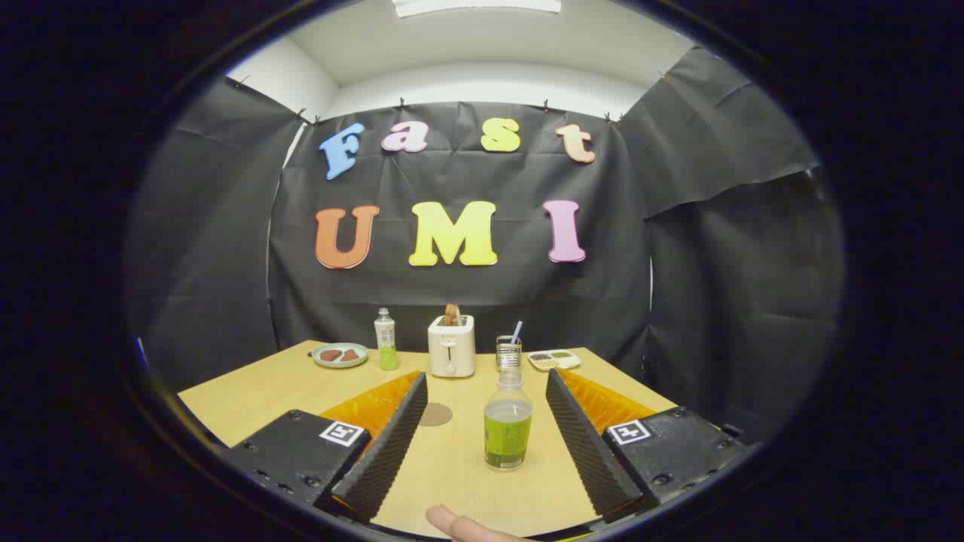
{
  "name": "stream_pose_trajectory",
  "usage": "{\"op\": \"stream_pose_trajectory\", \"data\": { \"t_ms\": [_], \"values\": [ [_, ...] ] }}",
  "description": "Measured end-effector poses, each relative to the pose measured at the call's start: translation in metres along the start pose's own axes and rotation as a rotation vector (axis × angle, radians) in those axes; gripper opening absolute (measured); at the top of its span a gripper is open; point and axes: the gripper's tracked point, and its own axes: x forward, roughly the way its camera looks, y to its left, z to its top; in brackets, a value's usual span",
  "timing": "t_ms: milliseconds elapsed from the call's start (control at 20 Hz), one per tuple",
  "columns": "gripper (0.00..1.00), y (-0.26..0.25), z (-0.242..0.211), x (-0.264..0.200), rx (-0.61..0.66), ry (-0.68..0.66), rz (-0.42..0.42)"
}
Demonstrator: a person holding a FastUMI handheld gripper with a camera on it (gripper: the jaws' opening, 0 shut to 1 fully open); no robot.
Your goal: Take the bottle from table, then pour the juice into the cup, finally place the bottle on the coaster
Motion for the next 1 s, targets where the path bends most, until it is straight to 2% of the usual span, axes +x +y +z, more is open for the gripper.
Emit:
{"op": "stream_pose_trajectory", "data": {
  "t_ms": [200, 1000],
  "values": [
    [1.0, -0.0001, 0.0008, -0.0017, 0.023, -0.001, -0.021],
    [1.0, 0.0004, -0.0043, -0.0035, 0.001, 0.006, 0.006]
  ]
}}
